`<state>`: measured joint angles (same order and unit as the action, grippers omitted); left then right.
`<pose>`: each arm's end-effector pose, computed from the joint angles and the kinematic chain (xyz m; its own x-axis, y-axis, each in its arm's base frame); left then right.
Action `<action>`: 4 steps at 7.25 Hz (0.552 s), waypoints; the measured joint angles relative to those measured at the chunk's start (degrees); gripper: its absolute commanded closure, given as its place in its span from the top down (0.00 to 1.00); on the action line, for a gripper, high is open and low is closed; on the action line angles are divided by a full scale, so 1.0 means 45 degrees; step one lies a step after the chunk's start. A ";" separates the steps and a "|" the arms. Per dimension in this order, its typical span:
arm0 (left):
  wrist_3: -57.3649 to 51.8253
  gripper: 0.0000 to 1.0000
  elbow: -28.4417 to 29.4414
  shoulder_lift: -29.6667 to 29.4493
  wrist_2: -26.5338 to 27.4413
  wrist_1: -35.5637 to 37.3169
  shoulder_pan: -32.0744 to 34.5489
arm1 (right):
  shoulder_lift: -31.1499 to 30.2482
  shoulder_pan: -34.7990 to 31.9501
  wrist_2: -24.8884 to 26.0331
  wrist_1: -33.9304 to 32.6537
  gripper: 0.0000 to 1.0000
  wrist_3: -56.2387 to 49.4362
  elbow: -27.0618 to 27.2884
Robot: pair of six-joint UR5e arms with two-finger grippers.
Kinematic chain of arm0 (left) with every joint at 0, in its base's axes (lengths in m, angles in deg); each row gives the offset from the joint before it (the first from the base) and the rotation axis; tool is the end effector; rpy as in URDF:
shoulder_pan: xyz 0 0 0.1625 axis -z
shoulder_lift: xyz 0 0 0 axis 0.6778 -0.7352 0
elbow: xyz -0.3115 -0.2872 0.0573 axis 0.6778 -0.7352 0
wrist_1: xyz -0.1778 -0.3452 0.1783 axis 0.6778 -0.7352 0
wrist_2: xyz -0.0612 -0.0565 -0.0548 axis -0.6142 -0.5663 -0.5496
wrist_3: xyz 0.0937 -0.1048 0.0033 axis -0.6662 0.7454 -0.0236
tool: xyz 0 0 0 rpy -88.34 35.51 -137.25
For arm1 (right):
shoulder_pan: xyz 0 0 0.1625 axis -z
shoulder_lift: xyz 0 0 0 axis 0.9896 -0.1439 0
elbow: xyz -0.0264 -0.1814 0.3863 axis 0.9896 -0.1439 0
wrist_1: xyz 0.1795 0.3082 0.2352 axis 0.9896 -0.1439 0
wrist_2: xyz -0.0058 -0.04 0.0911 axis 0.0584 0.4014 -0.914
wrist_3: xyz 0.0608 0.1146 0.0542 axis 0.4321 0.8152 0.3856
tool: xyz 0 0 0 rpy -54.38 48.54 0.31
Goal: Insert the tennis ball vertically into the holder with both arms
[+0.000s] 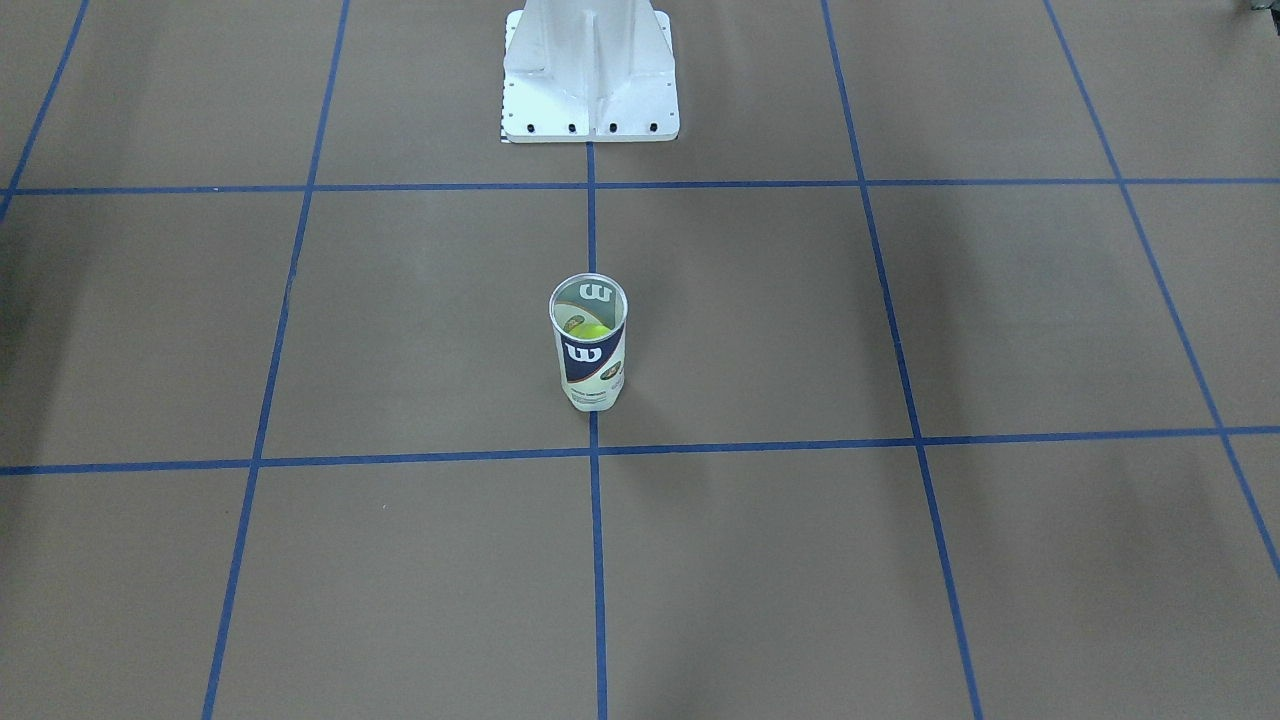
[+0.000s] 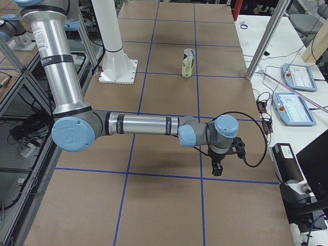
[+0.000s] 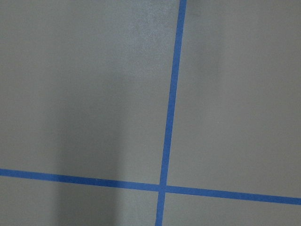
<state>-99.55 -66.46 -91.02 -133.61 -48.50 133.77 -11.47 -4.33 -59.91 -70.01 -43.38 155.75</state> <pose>-0.0499 -0.5547 0.6765 0.7298 0.1036 -0.6758 -0.1320 0.9912 0.0094 -0.0033 -0.6236 0.6692 0.7394 -0.0926 0.6669 0.0282 0.9939 0.1067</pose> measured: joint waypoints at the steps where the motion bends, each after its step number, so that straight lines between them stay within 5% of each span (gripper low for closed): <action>1: 0.0100 1.00 -0.0039 0.0025 -0.0012 -0.0533 0.0012 | 0.0020 0.0000 -0.0003 -0.0021 1.00 0.0074 0.0019; 4: 0.0133 1.00 -0.0017 0.0267 0.0048 -0.2079 0.0024 | 0.0045 -0.0004 -0.0001 -0.0130 1.00 0.0511 0.0119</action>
<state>-98.95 -66.53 -89.81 -133.40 -57.85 133.88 -11.26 -4.34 -59.92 -70.59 -41.08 156.29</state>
